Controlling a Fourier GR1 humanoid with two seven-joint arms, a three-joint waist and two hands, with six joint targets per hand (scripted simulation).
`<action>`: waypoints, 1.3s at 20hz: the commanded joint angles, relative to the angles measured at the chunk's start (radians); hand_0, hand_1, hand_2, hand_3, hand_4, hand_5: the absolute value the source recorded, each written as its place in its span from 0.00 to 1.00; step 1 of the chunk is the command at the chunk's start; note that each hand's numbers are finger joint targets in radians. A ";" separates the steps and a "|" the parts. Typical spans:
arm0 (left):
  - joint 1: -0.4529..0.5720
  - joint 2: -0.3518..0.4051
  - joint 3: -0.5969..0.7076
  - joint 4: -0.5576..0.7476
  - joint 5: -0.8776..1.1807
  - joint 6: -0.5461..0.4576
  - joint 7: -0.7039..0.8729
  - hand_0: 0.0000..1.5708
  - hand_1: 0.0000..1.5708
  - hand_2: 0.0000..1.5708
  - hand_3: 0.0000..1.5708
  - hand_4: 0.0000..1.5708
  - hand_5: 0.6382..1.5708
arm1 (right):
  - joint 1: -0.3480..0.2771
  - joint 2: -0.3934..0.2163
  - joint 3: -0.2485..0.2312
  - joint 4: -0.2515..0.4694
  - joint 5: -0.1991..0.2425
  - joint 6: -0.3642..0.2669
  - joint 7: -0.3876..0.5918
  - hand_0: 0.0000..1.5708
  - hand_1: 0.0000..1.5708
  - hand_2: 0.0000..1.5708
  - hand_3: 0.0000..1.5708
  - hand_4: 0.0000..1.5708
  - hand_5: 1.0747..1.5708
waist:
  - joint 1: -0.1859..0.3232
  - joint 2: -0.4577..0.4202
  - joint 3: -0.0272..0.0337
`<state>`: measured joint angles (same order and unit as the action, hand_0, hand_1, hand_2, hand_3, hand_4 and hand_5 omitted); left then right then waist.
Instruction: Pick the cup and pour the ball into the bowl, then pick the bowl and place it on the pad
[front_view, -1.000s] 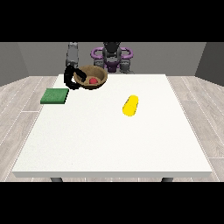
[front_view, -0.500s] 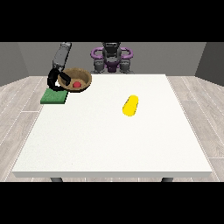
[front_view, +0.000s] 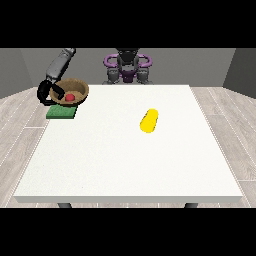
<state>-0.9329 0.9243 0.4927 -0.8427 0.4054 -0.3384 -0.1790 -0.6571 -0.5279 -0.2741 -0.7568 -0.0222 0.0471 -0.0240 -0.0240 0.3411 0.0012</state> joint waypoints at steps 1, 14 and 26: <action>-0.011 0.016 -0.007 -0.035 0.003 0.015 0.019 0.00 0.00 0.00 0.00 0.01 0.96 | -0.013 -0.028 -0.039 0.070 -0.025 0.042 -0.063 1.00 1.00 1.00 0.64 0.83 0.94 | 0.004 0.027 0.0001; -0.030 0.049 0.009 -0.144 0.079 0.036 0.119 0.00 0.00 0.00 0.00 0.00 0.96 | -0.066 -0.183 -0.072 0.233 0.007 0.119 -0.183 1.00 1.00 1.00 0.43 0.79 0.99 | 0.022 0.075 0.0000; 0.022 0.020 -0.007 -0.101 0.064 0.014 0.043 0.00 0.00 0.00 0.00 0.00 0.95 | -0.091 -0.126 -0.051 0.232 0.019 0.079 -0.122 1.00 1.00 1.00 0.76 0.76 1.00 | 0.043 0.035 -0.0006</action>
<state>-0.9282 0.9584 0.4895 -0.9384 0.4699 -0.3266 -0.1176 -0.7568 -0.6963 -0.3246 -0.5375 -0.0039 0.1570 -0.1332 0.0083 0.3758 0.0003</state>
